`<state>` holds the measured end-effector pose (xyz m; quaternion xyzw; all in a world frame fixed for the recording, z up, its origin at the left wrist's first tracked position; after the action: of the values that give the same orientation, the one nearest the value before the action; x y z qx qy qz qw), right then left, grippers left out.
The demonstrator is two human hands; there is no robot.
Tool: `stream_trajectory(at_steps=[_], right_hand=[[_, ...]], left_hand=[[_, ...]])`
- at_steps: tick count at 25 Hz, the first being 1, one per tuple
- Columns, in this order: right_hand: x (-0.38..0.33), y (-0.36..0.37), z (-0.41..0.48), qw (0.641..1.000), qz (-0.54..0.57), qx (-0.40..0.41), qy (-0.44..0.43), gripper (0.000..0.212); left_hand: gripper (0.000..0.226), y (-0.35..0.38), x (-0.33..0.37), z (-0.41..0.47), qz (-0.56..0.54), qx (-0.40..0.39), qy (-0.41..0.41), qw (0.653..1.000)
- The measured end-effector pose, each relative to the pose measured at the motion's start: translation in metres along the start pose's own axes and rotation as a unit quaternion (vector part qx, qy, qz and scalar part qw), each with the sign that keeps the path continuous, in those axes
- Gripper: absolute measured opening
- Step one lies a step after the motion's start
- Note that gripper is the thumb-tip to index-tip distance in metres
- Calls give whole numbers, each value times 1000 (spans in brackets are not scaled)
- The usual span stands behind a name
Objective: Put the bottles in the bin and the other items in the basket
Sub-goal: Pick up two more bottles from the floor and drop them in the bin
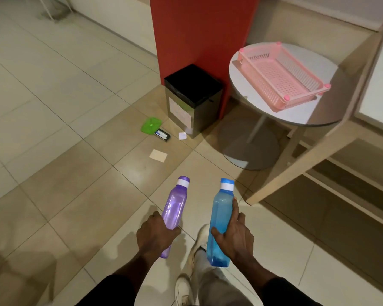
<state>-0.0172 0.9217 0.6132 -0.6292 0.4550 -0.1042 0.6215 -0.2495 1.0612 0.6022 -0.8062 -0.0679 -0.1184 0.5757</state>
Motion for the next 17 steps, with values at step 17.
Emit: stream_trajectory(at_steps=[17], right_hand=[[-145, 29, 311, 998, 12, -24, -61, 112]], left_hand=[[70, -82, 89, 265, 7, 59, -49, 997]])
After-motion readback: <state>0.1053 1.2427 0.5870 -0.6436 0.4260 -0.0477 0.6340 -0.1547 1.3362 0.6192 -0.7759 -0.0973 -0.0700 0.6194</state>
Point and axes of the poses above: each hand's wrist, its own z-axis towards the middle knuckle, its own y-axis out of the palm, x = y × z, the point moved 6 cm from there along z, towards the middle knuckle, and after that the axes turned 10 degrees about x, right-handed, at the moved point
